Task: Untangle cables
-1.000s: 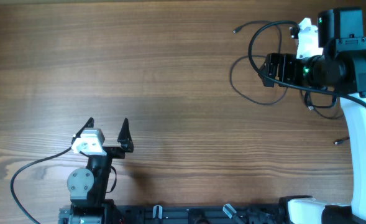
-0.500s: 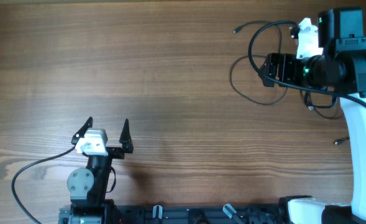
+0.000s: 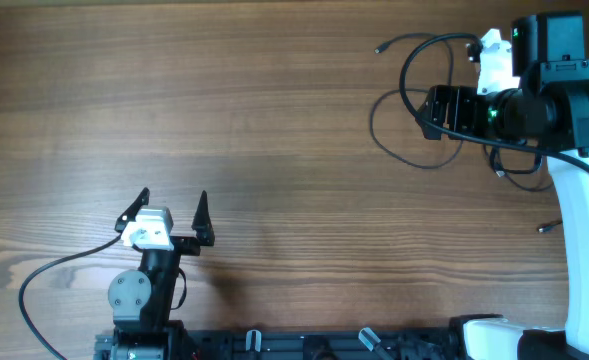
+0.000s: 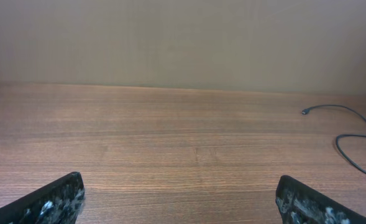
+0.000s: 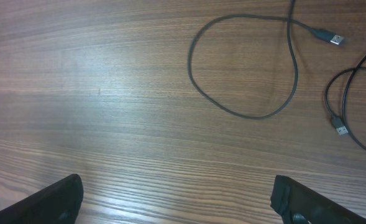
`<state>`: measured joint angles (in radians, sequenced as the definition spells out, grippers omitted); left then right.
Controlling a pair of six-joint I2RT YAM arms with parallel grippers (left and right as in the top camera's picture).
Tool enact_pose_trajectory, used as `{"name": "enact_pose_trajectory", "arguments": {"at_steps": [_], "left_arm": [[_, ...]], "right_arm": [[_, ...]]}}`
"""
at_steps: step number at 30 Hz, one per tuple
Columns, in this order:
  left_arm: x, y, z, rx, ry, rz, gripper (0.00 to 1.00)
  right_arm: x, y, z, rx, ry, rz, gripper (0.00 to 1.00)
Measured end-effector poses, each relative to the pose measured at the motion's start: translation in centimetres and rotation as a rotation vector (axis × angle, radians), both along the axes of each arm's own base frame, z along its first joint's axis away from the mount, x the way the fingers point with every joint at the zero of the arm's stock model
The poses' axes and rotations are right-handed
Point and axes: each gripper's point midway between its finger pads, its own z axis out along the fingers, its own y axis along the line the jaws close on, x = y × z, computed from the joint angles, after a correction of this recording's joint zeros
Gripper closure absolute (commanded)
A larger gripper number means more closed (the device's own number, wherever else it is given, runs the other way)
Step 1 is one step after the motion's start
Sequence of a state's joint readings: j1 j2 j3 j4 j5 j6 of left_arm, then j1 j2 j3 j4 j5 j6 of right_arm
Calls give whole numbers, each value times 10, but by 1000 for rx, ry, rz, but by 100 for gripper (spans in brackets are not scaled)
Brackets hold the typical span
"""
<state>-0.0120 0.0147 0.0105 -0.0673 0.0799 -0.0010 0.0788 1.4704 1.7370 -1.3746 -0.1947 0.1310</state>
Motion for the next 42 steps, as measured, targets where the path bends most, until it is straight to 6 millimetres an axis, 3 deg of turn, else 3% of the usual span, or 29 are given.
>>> {"name": "enact_pose_trajectory", "arguments": {"at_steps": [15,22,24,29,32,38,42], "left_arm": [[0,0,0,0,0,0,0],[0,0,0,0,-1,0,0],[0,0,0,0,-1,0,0],[0,0,0,0,-1,0,0],[0,0,0,0,-1,0,0],[0,0,0,0,-2,0,0],[0,0,1,0,-2,0,0]], "right_arm": [[5,0,2,1,-22,0,0],[39,11,32,85,-360,-22,0],[41,15,29,125,-450,-18,0],[44,36,-4,248,-665,70,0],[31,46,-19,307,-799,134,0],[-17,47,-3,373,-1161,198,0],[-51,40,-17,368,-1246,182,0]]}}
